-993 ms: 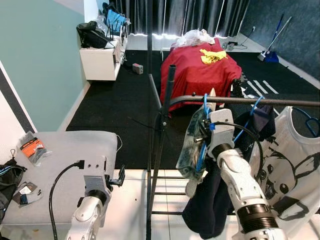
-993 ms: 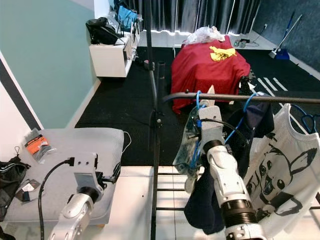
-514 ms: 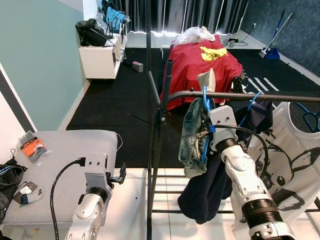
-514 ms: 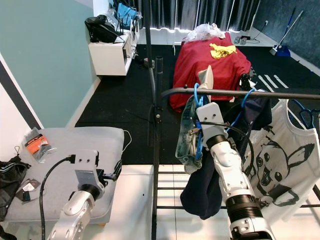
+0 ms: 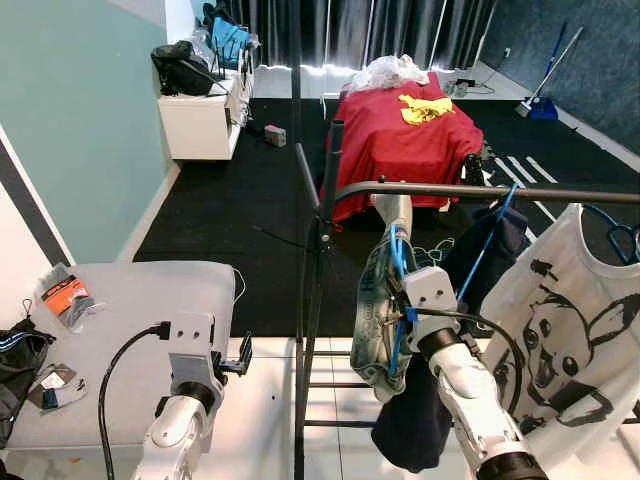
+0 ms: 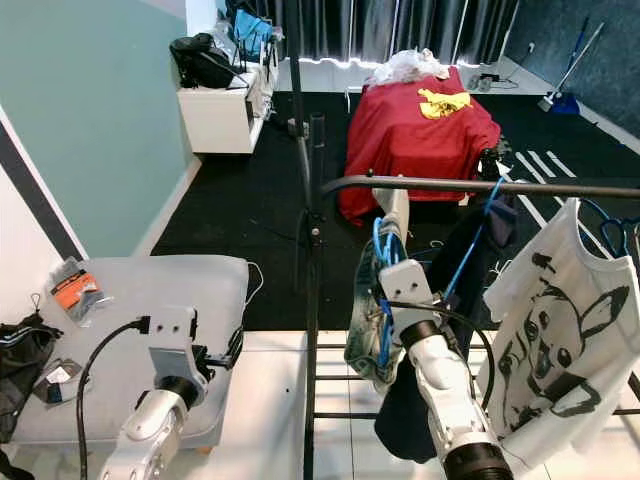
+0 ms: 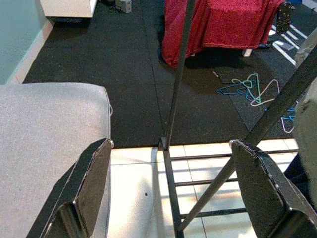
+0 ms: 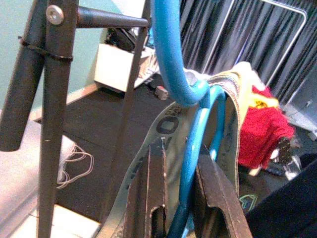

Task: Hang hanger

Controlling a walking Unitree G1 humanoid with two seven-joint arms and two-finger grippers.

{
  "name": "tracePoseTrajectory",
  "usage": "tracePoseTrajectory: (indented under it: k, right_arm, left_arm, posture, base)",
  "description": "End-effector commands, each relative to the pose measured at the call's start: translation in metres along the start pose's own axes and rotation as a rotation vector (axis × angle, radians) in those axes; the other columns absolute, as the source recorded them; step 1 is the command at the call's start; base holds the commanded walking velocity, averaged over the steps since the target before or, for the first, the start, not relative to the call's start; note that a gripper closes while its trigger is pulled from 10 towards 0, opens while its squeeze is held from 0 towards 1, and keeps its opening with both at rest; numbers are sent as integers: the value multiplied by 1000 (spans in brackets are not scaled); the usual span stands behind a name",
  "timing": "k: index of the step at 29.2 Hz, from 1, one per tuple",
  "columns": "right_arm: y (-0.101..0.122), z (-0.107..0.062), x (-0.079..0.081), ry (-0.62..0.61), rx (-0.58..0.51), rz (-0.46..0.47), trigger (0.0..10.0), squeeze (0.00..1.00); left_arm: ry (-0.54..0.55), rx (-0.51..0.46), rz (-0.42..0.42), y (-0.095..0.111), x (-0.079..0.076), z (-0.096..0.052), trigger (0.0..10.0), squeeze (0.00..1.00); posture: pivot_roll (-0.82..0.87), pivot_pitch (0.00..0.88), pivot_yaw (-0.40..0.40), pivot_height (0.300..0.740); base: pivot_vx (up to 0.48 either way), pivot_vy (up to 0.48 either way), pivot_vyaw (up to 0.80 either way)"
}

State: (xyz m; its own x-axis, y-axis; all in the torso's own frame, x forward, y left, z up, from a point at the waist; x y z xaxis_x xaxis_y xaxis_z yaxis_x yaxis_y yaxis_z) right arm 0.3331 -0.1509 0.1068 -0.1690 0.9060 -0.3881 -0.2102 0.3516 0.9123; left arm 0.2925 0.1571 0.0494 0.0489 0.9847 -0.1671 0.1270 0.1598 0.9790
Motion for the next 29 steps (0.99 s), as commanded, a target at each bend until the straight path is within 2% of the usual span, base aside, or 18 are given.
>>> tracePoseTrajectory:
  k: [1,2,3,5,6,7,8,10,12,13,14,15,16,23,25,29]
  right_arm:
    - [-21,-7,0,-16,105,69,0,0]
    - [-21,-7,0,-16,105,69,0,0]
    - [-36,-9,4,-10,190,138,0,0]
    - [-36,-9,4,-10,190,138,0,0]
    - [-54,-15,9,-28,297,259,0,0]
    - [-54,-15,9,-28,297,259,0,0]
    - [-67,-19,19,-17,391,388,0,0]
    - [-72,-20,33,34,445,484,0,0]
    - [-72,-20,33,34,445,484,0,0]
    - [-68,-16,38,77,439,482,0,0]
    - [-63,-13,41,116,415,457,1255,0]
    - [-63,-13,41,116,415,457,1255,0]
    - [-60,-10,42,138,395,428,10000,0]
    - [-54,-7,41,147,356,405,10000,0]
    - [-45,-3,38,149,295,361,10000,0]
    - [-36,4,37,161,260,329,10000,0]
  left_arm:
    - [4,18,4,-3,0,-2,10000,0]
    - [4,18,4,-3,0,-2,10000,0]
    - [8,27,-3,-4,0,-2,10000,0]
    - [8,27,-3,-4,0,-2,10000,0]
    - [8,51,6,-8,-2,0,10000,0]
    - [8,51,6,-8,-2,0,10000,0]
    - [19,73,-1,-10,-1,3,10000,0]
    - [26,89,-7,-12,2,5,10000,0]
    - [26,89,-7,-12,2,5,10000,0]
    - [32,83,-11,-10,2,5,10000,0]
    - [43,75,-15,-9,3,5,10000,0]
    - [43,75,-15,-9,3,5,10000,0]
    - [56,68,-26,-8,3,4,10000,0]
    - [71,62,-54,-7,3,1,10000,0]
    - [79,61,-72,-6,3,2,10000,0]
    - [80,53,-85,0,2,7,10000,0]
  posture:
    - [-34,0,-27,740]
    - [-34,0,-27,740]
    - [-34,0,-27,740]
    - [-34,0,-27,740]
    - [-19,0,-37,740]
    - [-19,0,-37,740]
    - [-25,0,-35,740]
    - [-31,0,-37,740]
    - [-31,0,-37,740]
    - [-22,6,-49,740]
    - [-18,3,-50,740]
    - [-18,3,-50,740]
    - [-18,2,-51,740]
    - [-21,6,-62,740]
    - [-20,17,-65,740]
    - [-15,35,-61,740]
  base:
    - [0,0,0]
    - [0,0,0]
    - [0,0,0]
    - [0,0,0]
    - [0,0,0]
    - [0,0,0]
    - [0,0,0]
    - [0,0,0]
    - [0,0,0]
    - [0,0,0]
    - [0,0,0]
    - [0,0,0]
    - [0,0,0]
    - [0,0,0]
    - [0,0,0]
    - [0,0,0]
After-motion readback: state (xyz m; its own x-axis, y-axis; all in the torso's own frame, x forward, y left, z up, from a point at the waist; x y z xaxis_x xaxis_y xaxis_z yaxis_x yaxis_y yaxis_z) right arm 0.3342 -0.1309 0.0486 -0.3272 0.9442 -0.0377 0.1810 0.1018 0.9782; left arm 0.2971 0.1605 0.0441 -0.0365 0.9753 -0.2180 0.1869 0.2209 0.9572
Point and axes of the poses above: a point about 5 cm out from each wrist's last joint towards the gripper, its own z axis pointing out of the wrist towards the gripper, its own y axis along the axis of the wrist's last joint, x = y × z, the point moved 3 cm from there along z, pointing out of the wrist towards the gripper, and after that the axes turned 7 degrees about -z, right-handed, at the moved point
